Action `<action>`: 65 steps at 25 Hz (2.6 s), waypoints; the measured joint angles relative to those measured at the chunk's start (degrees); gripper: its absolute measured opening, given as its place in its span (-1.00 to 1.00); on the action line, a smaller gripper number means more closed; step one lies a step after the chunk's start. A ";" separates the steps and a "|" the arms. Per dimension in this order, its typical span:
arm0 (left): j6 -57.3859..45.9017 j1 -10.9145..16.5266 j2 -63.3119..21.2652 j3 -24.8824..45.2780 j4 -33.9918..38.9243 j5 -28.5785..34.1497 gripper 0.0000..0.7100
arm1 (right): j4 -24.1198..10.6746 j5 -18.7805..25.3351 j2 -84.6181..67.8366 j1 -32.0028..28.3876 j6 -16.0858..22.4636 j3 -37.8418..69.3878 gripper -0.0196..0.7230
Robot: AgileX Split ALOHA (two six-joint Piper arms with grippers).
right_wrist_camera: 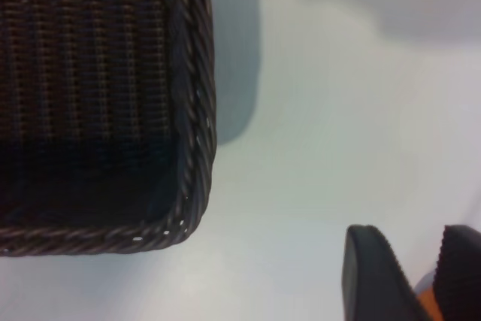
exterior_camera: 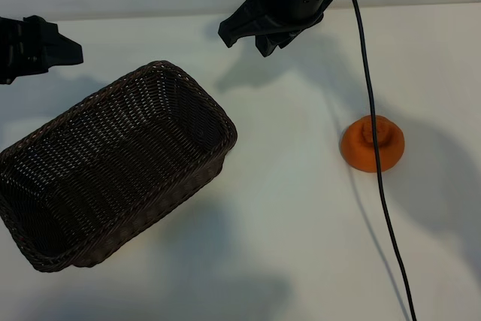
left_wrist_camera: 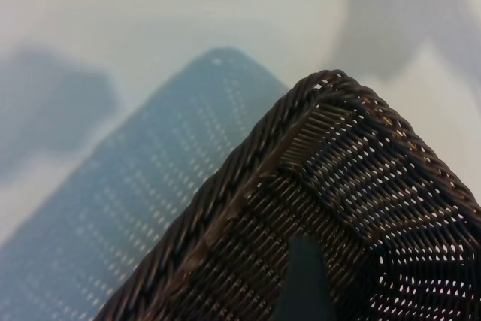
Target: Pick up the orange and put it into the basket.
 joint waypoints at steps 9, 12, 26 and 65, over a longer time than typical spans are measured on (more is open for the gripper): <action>0.02 0.00 0.00 0.00 0.00 0.00 0.66 | 0.00 0.00 0.00 0.00 0.00 0.00 -0.30; 0.02 0.00 0.00 0.00 0.00 0.00 0.66 | 0.00 0.00 0.00 0.00 0.00 0.00 -0.30; 0.02 0.00 0.00 0.00 0.00 0.00 0.66 | 0.00 -0.67 0.00 0.00 0.04 0.00 -0.30; -25.96 0.00 -20.24 14.84 15.84 4.65 0.66 | -2.37 -3.04 3.98 0.00 -4.81 0.00 0.50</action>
